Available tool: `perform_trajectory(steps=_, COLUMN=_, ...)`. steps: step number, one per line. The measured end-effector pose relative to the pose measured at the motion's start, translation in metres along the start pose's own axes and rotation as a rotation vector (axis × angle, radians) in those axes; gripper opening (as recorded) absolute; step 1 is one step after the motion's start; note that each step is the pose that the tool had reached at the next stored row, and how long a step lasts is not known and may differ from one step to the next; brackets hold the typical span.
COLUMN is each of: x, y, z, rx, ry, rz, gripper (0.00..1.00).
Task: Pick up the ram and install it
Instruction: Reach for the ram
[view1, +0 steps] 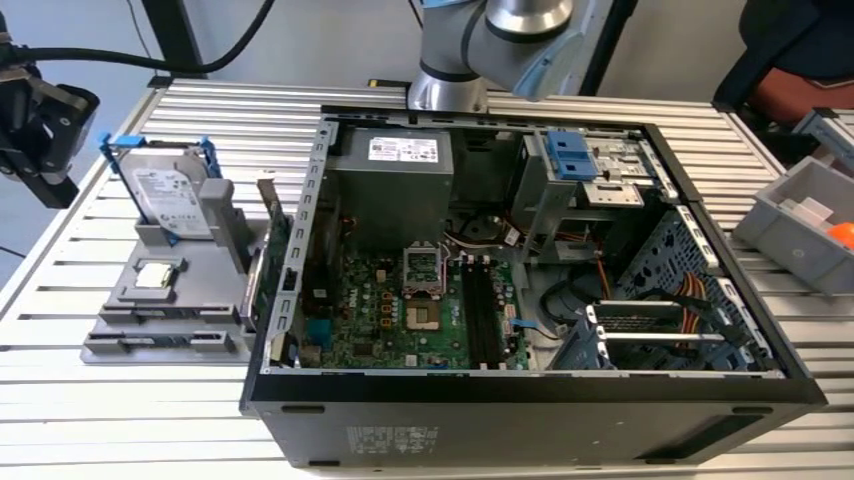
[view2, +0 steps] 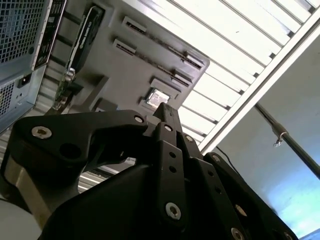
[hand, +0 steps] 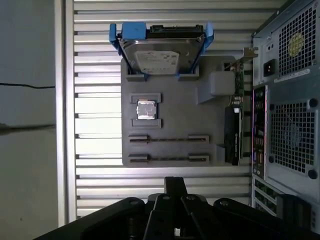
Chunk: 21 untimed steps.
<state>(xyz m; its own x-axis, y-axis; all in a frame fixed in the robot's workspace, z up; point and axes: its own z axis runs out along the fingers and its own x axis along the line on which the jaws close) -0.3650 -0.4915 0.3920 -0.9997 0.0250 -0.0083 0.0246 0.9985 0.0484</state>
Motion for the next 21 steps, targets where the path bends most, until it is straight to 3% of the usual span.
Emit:
perform_trajectory(steps=6, x=0.0008, y=0.0, z=0.0001, rx=-0.0001, ry=-0.0035, rz=-0.003, gripper=0.0)
perform_trajectory(steps=21, x=0.0008, y=0.0, z=0.0002, rx=-0.0001, ry=-0.0023, rz=-0.003, gripper=0.0)
